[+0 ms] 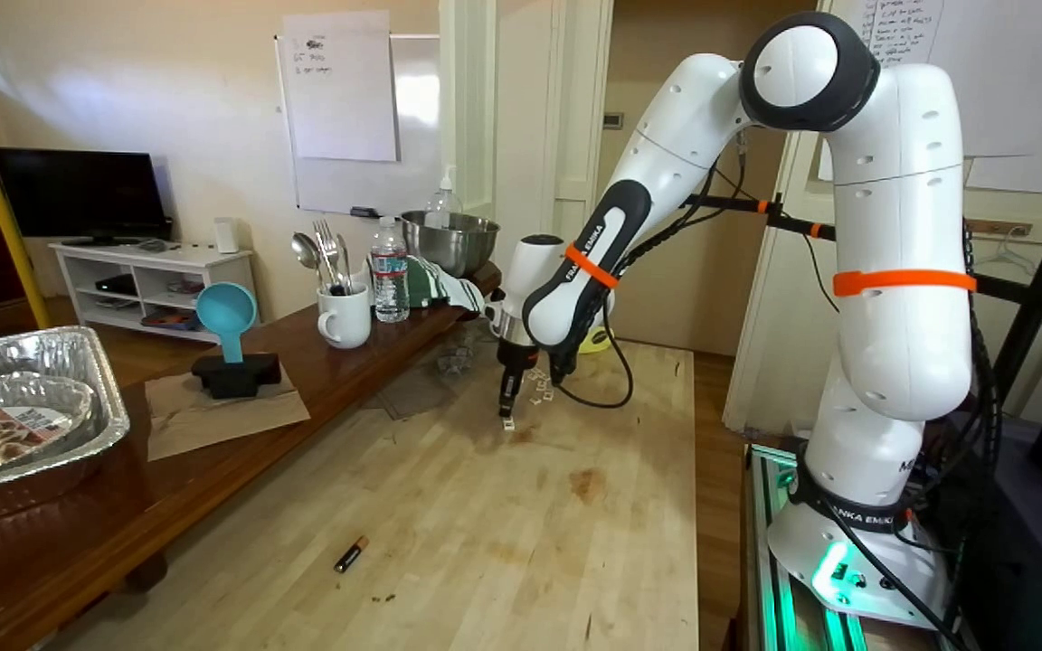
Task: Move the letter pieces on the table
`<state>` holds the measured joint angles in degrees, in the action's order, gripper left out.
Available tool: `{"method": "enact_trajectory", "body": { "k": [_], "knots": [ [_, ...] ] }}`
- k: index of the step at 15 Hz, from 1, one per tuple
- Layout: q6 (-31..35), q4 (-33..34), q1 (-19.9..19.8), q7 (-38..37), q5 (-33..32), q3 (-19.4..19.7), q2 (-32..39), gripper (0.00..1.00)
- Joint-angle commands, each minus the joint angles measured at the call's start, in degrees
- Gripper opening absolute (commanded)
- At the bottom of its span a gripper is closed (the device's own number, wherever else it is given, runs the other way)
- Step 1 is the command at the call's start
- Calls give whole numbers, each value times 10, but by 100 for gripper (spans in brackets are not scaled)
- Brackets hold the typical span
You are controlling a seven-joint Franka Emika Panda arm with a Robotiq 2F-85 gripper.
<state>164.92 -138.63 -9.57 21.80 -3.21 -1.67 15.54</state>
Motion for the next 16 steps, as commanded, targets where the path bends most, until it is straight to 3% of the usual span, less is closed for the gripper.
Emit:
{"method": "enact_trajectory", "body": {
  "k": [1, 7, 16],
  "knots": [
    [-2, -11, -21, 20, 35, -19, -16, 0],
    [-2, -9, -33, 31, 70, -26, -29, 0],
    [-11, -5, -29, -6, 14, 63, -57, 0]
  ]
}}
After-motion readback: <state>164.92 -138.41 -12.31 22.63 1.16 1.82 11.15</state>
